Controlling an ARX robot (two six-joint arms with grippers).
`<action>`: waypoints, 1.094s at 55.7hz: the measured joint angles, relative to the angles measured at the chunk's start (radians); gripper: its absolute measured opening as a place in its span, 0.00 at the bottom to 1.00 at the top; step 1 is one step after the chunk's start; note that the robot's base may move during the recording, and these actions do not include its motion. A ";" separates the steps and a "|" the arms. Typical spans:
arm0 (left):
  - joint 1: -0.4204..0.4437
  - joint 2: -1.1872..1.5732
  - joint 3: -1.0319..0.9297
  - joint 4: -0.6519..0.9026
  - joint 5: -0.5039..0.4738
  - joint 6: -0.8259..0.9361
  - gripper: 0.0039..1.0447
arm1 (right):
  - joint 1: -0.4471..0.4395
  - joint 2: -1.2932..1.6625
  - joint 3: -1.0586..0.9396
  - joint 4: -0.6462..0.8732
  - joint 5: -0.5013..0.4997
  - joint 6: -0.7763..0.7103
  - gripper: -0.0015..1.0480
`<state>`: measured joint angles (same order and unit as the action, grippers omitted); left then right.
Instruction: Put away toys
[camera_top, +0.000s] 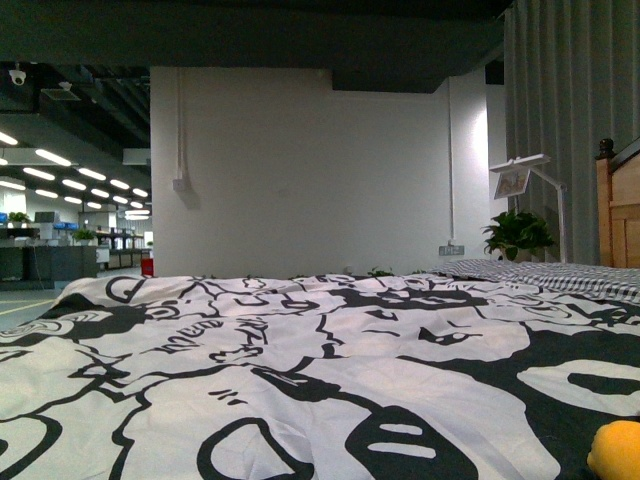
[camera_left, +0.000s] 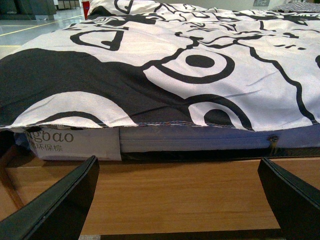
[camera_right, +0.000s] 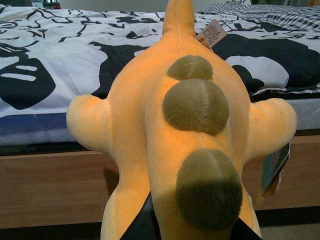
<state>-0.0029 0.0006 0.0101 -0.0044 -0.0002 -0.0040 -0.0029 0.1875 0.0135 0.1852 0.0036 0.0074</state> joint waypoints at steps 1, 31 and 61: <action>0.000 0.000 0.000 0.000 0.000 0.000 0.94 | 0.000 -0.004 0.000 -0.005 0.000 0.000 0.06; 0.000 0.000 0.000 0.000 0.000 0.000 0.94 | 0.000 -0.176 0.000 -0.187 -0.003 -0.001 0.06; 0.000 0.000 0.000 0.000 0.000 0.000 0.94 | 0.000 -0.176 0.000 -0.187 -0.003 -0.001 0.06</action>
<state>-0.0029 0.0006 0.0101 -0.0044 -0.0002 -0.0040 -0.0029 0.0113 0.0139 -0.0021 0.0002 0.0063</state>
